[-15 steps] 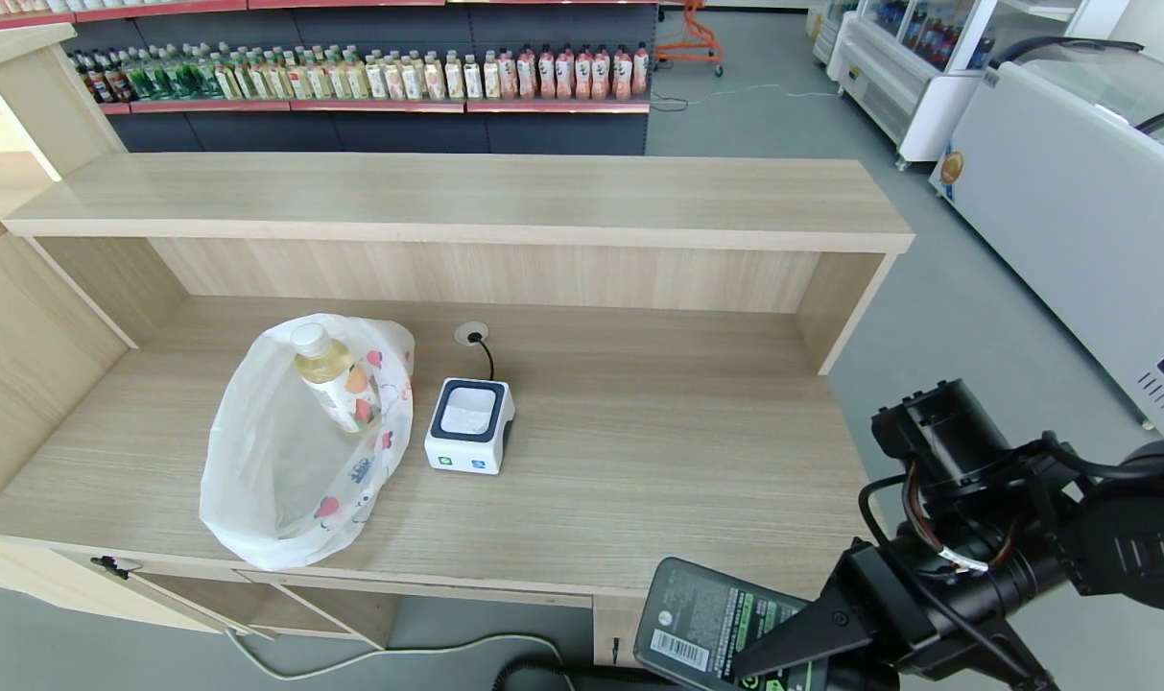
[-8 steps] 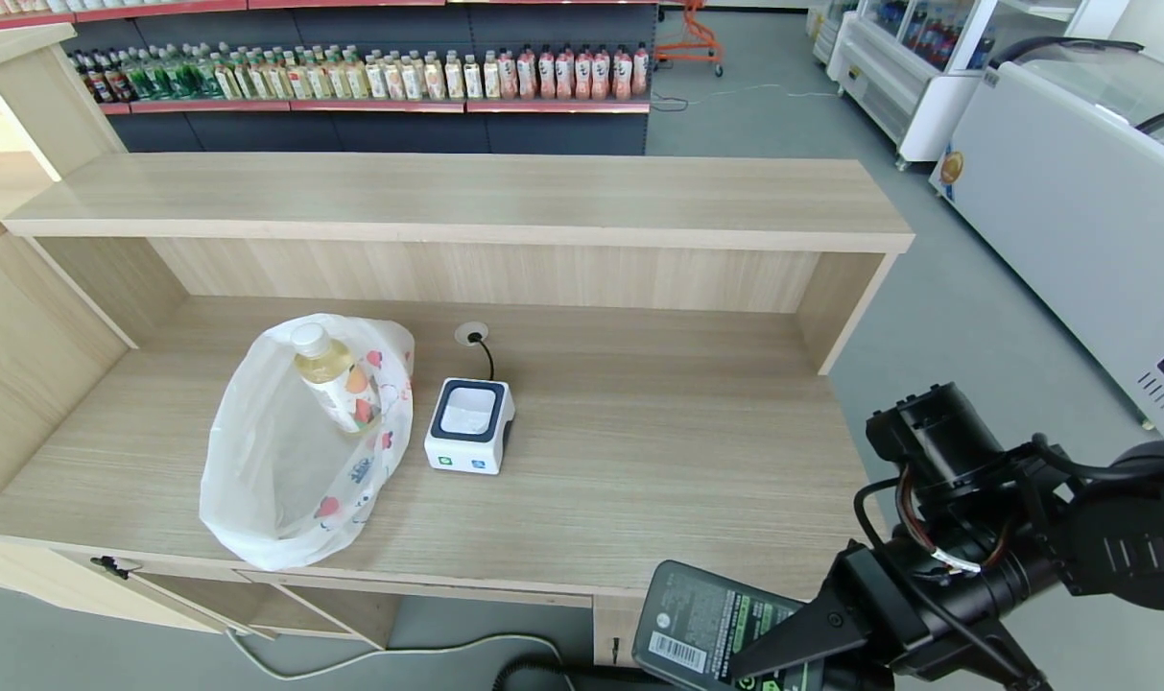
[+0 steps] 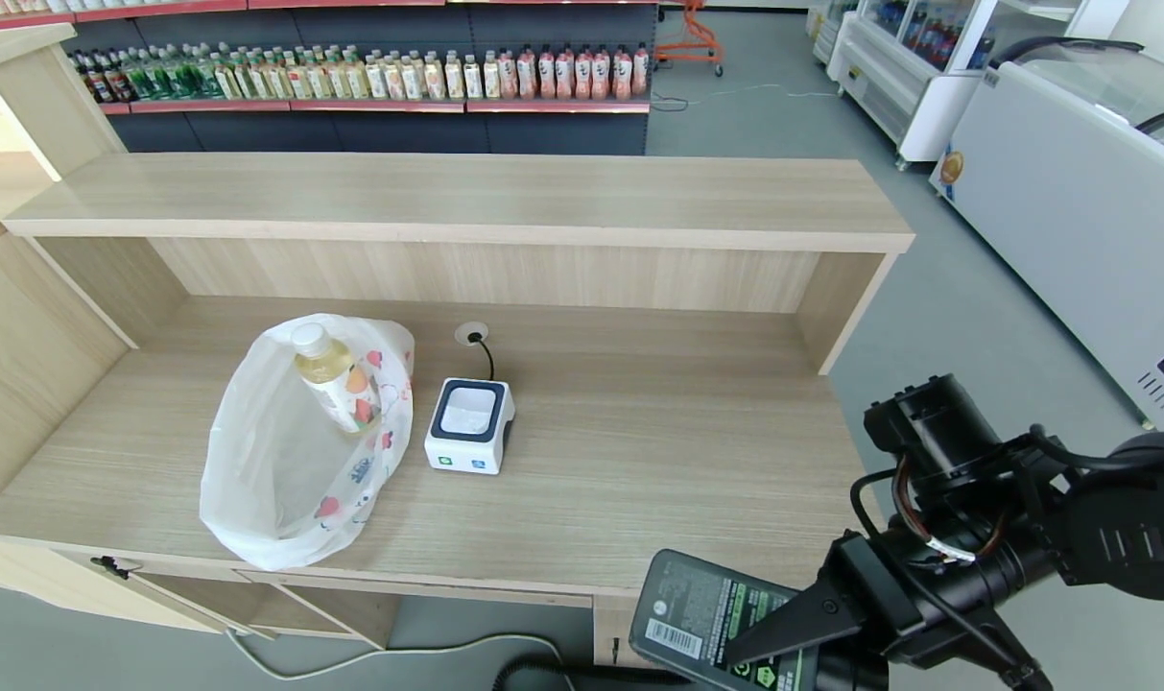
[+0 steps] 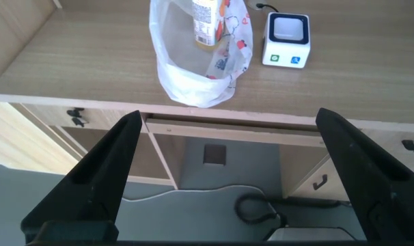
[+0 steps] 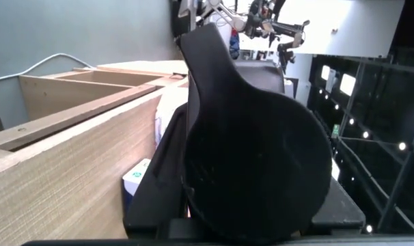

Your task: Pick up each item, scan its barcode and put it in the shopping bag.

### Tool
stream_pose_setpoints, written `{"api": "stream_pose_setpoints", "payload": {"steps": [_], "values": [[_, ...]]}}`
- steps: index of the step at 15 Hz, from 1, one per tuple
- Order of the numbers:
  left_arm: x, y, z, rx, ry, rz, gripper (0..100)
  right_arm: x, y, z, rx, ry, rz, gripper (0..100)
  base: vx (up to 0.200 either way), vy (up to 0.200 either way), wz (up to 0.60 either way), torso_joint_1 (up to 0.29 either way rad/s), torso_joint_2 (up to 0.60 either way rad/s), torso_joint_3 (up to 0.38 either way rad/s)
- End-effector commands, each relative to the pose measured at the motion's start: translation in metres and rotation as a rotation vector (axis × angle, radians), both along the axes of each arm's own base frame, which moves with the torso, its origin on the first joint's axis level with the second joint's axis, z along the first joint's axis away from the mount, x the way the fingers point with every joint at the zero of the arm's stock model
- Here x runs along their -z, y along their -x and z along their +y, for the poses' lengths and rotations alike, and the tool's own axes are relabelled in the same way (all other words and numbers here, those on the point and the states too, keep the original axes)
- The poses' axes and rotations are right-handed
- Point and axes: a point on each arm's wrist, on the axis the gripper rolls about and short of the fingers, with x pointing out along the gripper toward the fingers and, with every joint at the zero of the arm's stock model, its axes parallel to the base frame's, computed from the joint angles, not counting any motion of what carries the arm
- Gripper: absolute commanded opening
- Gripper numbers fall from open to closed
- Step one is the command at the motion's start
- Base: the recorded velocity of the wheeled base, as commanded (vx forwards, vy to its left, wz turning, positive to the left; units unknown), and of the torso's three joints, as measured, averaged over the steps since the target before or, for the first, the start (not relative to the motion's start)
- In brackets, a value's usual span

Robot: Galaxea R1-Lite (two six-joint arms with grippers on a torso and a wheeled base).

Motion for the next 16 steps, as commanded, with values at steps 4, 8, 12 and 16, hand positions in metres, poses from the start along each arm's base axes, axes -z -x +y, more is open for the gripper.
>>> {"api": "stream_pose_setpoints", "payload": {"steps": [4, 8, 12, 16], "values": [[0.000, 0.000, 0.000, -0.001, -0.002, 0.001, 100, -0.084, 0.002, -0.076, 0.459, -0.104, 0.234, 0, 0.000, 0.000, 0.00, 0.000, 0.00, 0.000], [0.000, 0.000, 0.000, -0.001, -0.002, 0.000, 100, -0.097, 0.035, -0.116, 0.793, -0.166, 0.866, 0, 0.000, 0.000, 0.00, 0.000, 0.00, 0.000], [0.000, 0.000, 0.000, -0.001, 0.000, 0.001, 100, -0.108, 0.066, -0.137, 1.124, -0.451, 1.764, 0, 0.000, 0.000, 0.00, 0.000, 0.00, 0.000], [0.000, 0.000, 0.000, -0.001, 0.000, 0.000, 100, -0.105, 0.076, -0.133, 1.069, -0.639, 2.434, 0, 0.000, 0.000, 0.00, 0.000, 0.00, 0.000]]}}
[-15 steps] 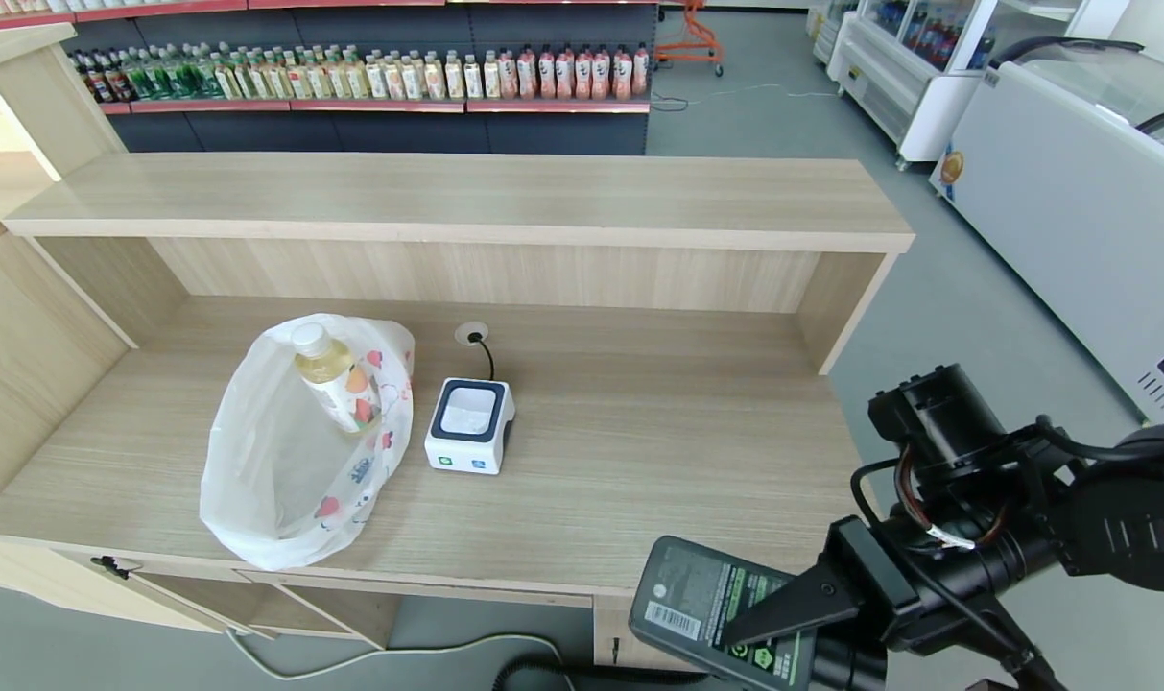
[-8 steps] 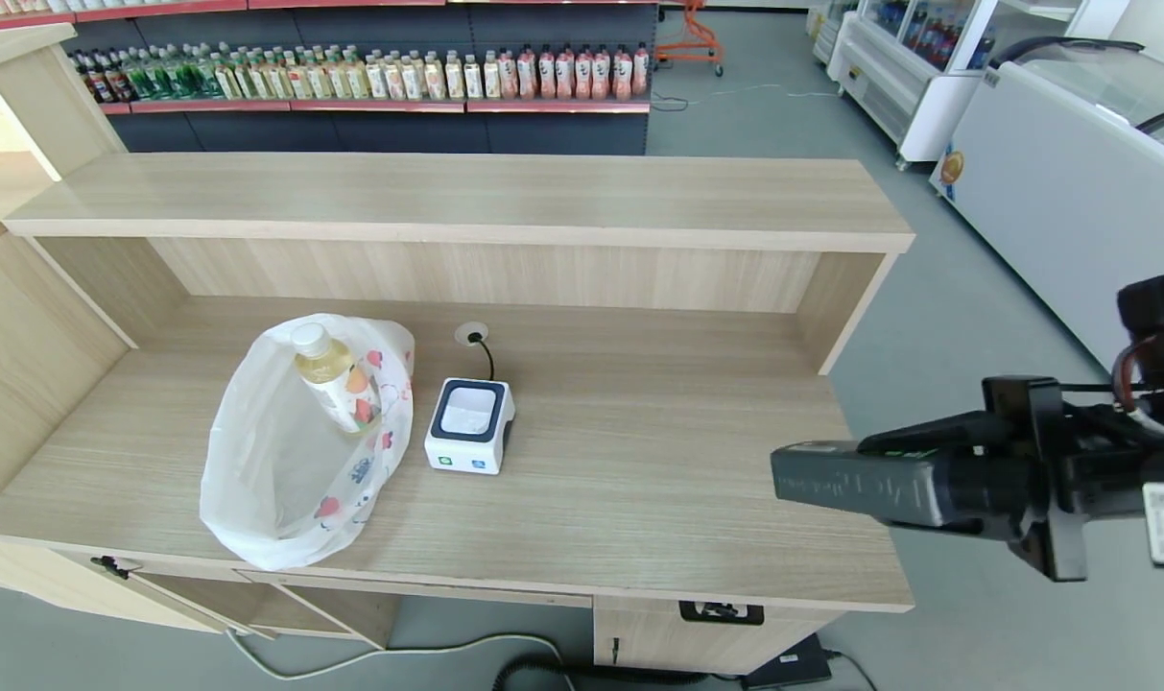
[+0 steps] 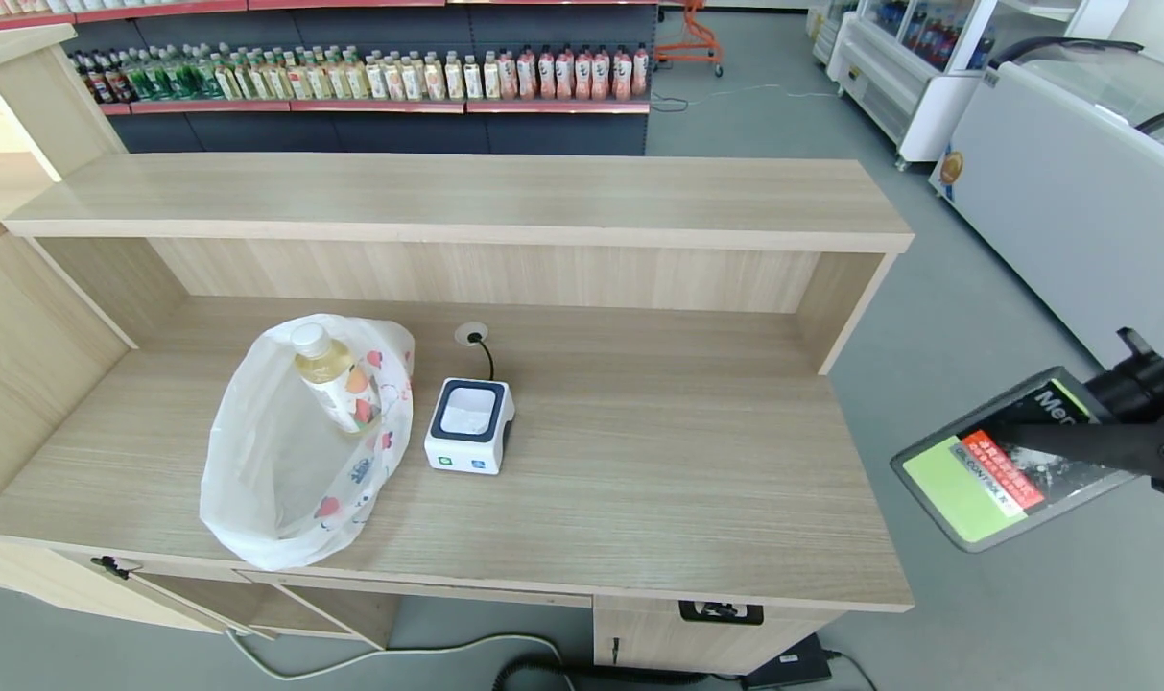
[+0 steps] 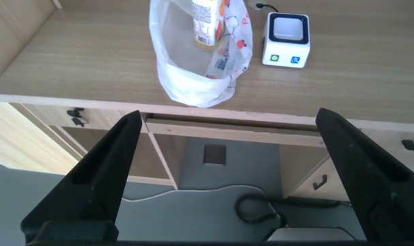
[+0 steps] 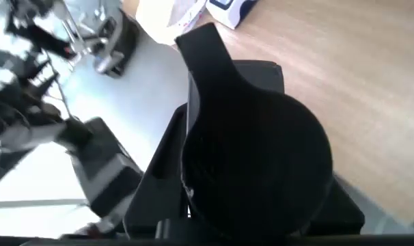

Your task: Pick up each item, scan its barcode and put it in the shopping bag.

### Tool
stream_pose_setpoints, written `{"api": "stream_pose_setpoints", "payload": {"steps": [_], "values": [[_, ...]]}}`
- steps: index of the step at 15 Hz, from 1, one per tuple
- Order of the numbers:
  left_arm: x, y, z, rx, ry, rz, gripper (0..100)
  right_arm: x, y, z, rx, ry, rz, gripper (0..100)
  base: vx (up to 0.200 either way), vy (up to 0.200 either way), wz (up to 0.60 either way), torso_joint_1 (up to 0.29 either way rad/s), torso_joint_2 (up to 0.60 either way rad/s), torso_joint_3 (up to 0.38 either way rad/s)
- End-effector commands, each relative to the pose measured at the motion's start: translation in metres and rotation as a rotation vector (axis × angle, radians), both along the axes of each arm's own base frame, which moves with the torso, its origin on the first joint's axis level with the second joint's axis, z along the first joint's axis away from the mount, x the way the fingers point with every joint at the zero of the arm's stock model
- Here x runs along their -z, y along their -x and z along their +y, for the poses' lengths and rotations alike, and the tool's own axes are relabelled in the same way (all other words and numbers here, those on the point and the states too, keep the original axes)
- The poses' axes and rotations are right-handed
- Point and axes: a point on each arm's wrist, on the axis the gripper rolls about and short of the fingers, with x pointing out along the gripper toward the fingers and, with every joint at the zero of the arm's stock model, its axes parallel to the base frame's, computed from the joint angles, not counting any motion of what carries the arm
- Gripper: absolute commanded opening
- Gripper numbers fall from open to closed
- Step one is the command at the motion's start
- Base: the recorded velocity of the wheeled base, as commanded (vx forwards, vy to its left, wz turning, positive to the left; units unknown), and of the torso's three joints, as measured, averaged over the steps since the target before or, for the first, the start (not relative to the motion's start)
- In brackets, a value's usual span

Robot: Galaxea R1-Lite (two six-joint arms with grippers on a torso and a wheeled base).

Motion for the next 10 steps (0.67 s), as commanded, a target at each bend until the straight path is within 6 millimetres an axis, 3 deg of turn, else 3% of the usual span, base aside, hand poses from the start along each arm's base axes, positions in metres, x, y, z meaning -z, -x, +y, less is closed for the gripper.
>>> {"api": "stream_pose_setpoints", "payload": {"steps": [1, 5, 10], "values": [[0.000, 0.000, 0.000, 0.000, 0.000, -0.001, 100, 0.012, 0.011, 0.000, 0.064, -0.079, 0.041, 0, 0.000, 0.000, 0.00, 0.000, 0.00, 0.000], [0.000, 0.000, 0.000, 0.000, -0.002, -0.001, 100, 0.016, -0.009, -0.001, 0.096, -0.152, 0.109, 0, 0.000, 0.000, 0.00, 0.000, 0.00, 0.000], [0.000, 0.000, 0.000, 0.000, -0.002, -0.001, 100, 0.016, -0.009, -0.002, 0.137, -0.147, 0.110, 0, 0.000, 0.000, 0.00, 0.000, 0.00, 0.000]]}}
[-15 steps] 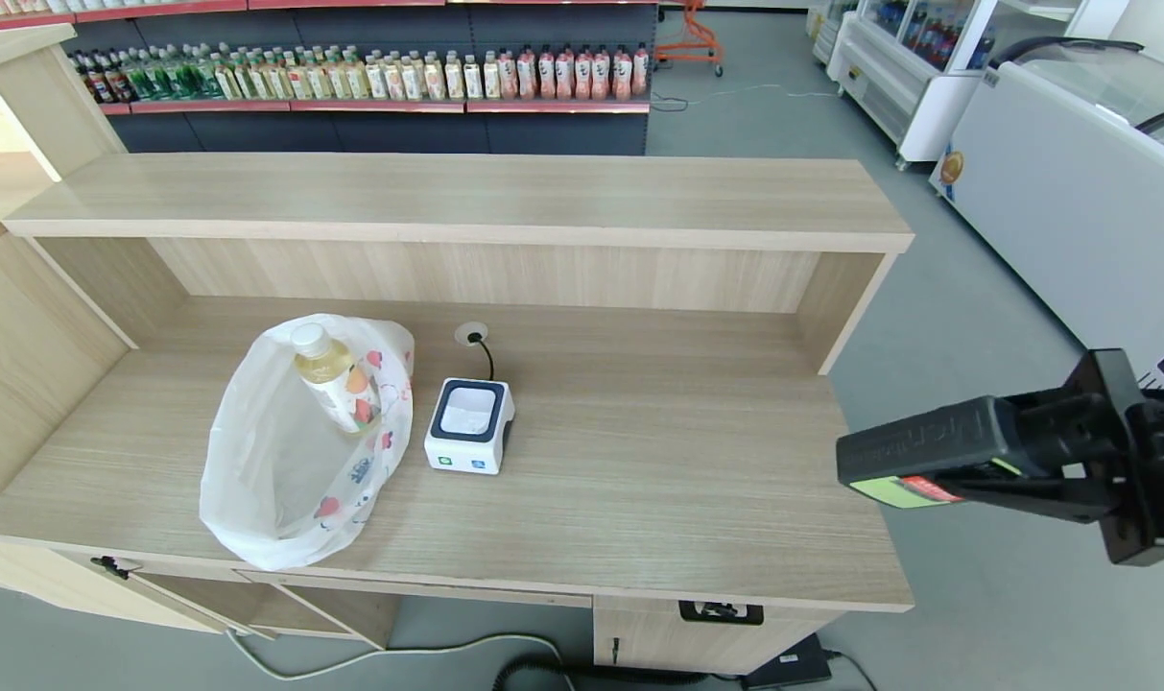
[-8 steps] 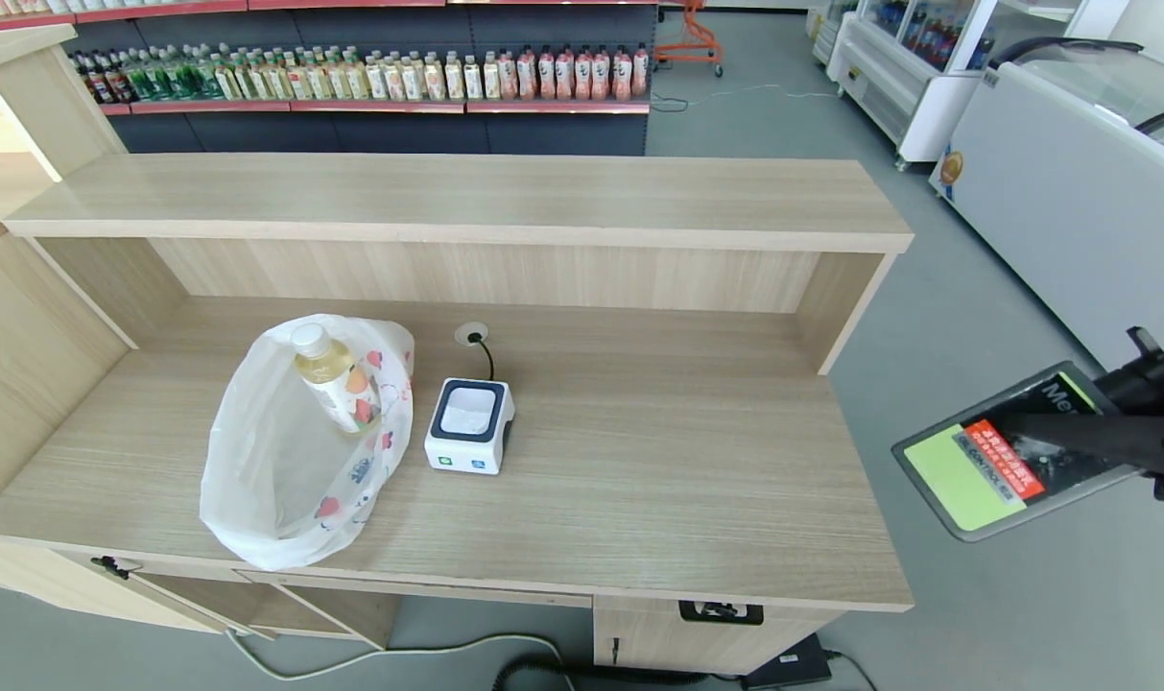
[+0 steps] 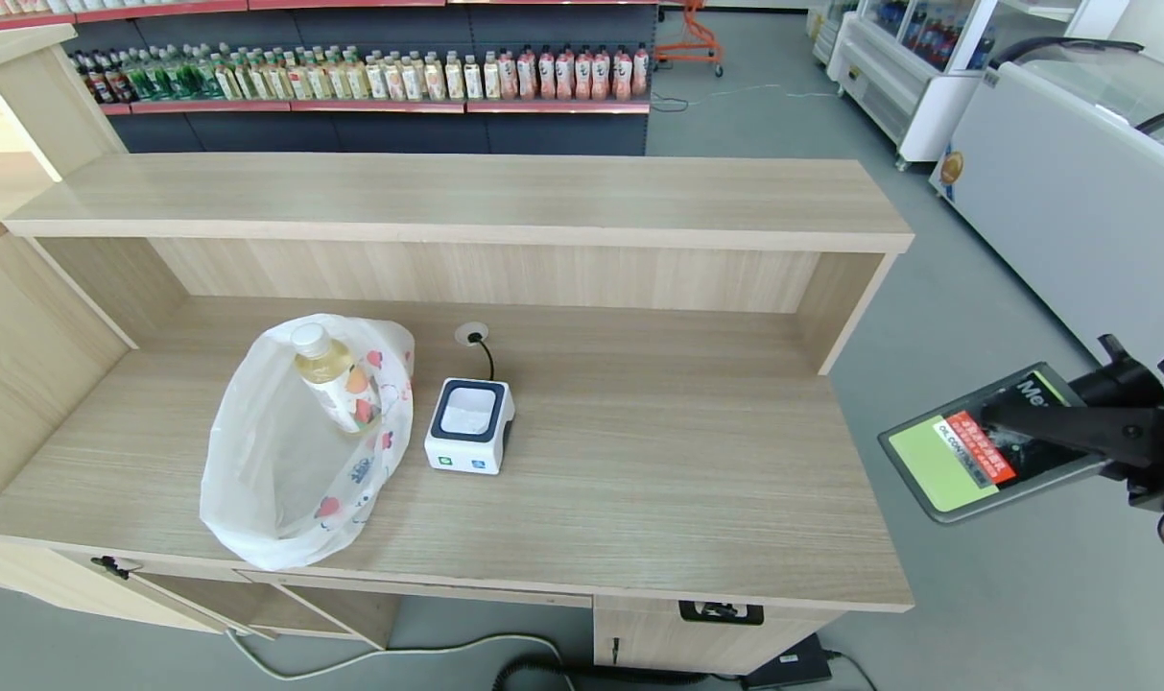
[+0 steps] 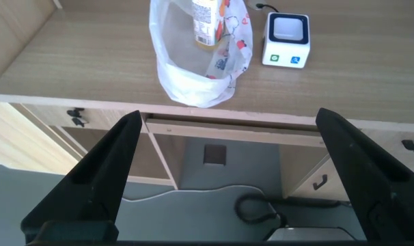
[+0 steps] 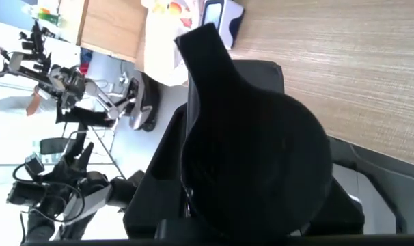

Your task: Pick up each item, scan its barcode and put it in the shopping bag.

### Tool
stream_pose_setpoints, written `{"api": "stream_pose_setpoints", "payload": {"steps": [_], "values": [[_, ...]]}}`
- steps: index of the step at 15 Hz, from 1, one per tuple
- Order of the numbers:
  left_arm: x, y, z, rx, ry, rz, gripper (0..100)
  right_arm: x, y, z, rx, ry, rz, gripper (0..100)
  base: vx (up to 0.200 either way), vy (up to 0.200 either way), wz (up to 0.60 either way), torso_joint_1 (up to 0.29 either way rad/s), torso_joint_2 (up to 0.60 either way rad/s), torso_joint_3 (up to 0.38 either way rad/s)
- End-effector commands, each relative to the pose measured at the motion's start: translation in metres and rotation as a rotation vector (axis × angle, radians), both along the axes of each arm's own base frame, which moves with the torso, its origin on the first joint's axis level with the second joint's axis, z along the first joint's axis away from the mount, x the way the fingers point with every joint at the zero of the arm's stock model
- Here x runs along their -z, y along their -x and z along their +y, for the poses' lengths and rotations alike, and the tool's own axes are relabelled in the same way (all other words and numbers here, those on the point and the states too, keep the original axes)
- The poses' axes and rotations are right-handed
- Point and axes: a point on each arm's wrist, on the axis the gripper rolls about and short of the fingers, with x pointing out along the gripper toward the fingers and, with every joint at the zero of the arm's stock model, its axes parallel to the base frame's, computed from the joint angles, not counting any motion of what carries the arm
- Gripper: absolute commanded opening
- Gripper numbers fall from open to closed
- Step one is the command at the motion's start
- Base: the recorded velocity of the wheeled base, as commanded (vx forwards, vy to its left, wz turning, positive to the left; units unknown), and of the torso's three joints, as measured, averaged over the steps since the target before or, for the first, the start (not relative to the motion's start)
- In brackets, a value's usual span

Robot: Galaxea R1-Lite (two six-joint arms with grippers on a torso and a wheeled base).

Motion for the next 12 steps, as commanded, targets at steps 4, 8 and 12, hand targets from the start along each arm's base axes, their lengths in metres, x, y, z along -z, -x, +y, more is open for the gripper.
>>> {"api": "stream_pose_setpoints", "payload": {"steps": [4, 8, 12], "values": [[0.000, 0.000, 0.000, 0.000, 0.001, 0.000, 100, -0.007, -0.002, 0.000, 0.008, -0.027, 0.008, 0, 0.000, 0.200, 0.00, 0.006, 0.00, 0.000], [0.000, 0.000, 0.000, 0.000, 0.001, 0.000, 100, -0.012, -0.002, 0.000, 0.016, -0.046, 0.011, 0, 0.000, 0.200, 0.00, 0.001, 0.00, 0.001], [0.000, 0.000, 0.000, 0.000, -0.001, 0.000, 100, -0.009, -0.019, 0.000, 0.067, -0.022, 0.029, 0, 0.000, 0.200, 0.00, 0.004, 0.00, 0.004]]}}
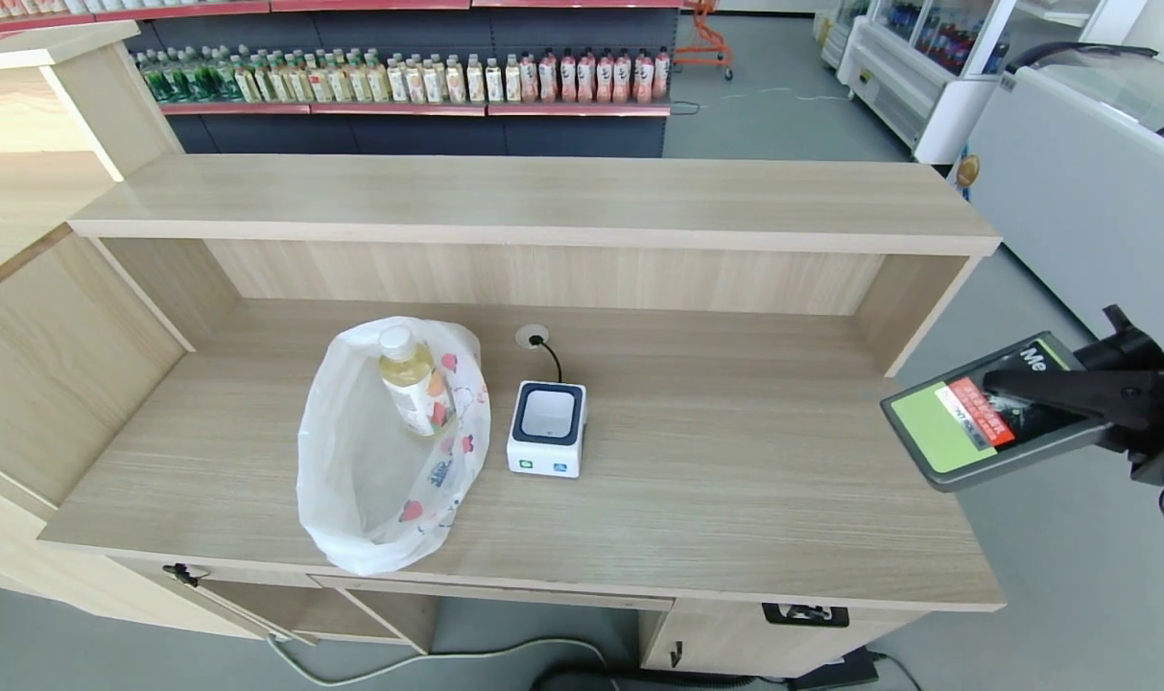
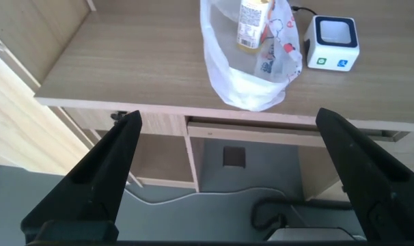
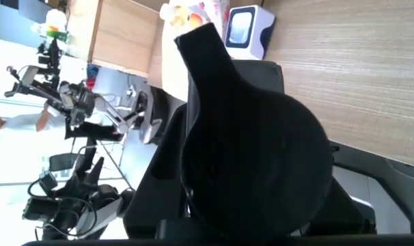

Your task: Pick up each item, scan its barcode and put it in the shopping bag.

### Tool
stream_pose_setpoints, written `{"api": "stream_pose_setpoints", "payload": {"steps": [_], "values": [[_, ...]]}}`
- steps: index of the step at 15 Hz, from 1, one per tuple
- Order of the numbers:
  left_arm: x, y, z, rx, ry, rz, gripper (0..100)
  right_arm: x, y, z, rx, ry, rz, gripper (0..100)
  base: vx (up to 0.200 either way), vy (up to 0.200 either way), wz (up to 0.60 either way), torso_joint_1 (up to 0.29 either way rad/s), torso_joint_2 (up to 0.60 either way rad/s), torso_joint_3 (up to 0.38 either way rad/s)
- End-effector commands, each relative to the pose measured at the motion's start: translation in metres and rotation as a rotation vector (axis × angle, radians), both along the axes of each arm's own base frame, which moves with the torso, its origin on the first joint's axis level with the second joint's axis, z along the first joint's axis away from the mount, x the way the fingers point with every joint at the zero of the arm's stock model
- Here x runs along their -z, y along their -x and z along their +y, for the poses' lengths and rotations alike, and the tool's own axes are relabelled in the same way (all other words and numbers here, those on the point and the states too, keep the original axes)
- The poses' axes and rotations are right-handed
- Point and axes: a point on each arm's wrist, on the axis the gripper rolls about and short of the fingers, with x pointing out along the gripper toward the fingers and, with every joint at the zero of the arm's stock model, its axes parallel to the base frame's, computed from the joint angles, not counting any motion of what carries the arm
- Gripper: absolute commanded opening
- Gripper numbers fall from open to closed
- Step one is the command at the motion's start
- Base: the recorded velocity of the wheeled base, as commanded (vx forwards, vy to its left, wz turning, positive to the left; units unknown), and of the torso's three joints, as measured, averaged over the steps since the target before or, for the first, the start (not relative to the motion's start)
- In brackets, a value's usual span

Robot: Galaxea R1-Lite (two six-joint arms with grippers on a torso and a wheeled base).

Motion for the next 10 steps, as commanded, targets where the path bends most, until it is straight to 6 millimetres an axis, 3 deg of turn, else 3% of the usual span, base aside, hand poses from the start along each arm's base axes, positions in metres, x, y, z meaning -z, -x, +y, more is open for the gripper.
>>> {"api": "stream_pose_setpoints", "payload": {"steps": [1, 2, 8, 10], "values": [[0.000, 0.000, 0.000, 0.000, -0.003, 0.000, 100, 0.005, -0.019, 0.003, 0.022, 0.027, 0.019, 0, 0.000, 0.200, 0.00, 0.002, 0.01, 0.002], [0.000, 0.000, 0.000, 0.000, -0.003, 0.000, 100, 0.007, -0.026, 0.005, 0.044, 0.047, 0.014, 0, 0.000, 0.200, 0.00, 0.007, 0.00, 0.002], [0.000, 0.000, 0.000, 0.000, -0.003, 0.000, 100, 0.020, -0.044, 0.017, 0.030, 0.091, 0.026, 0, 0.200, 0.200, 0.00, 0.000, 0.00, 0.003], [0.000, 0.000, 0.000, 0.000, -0.003, 0.000, 100, 0.031, -0.056, 0.020, 0.065, 0.148, 0.043, 0, 0.100, 0.000, 0.00, 0.009, 0.00, 0.004]]}}
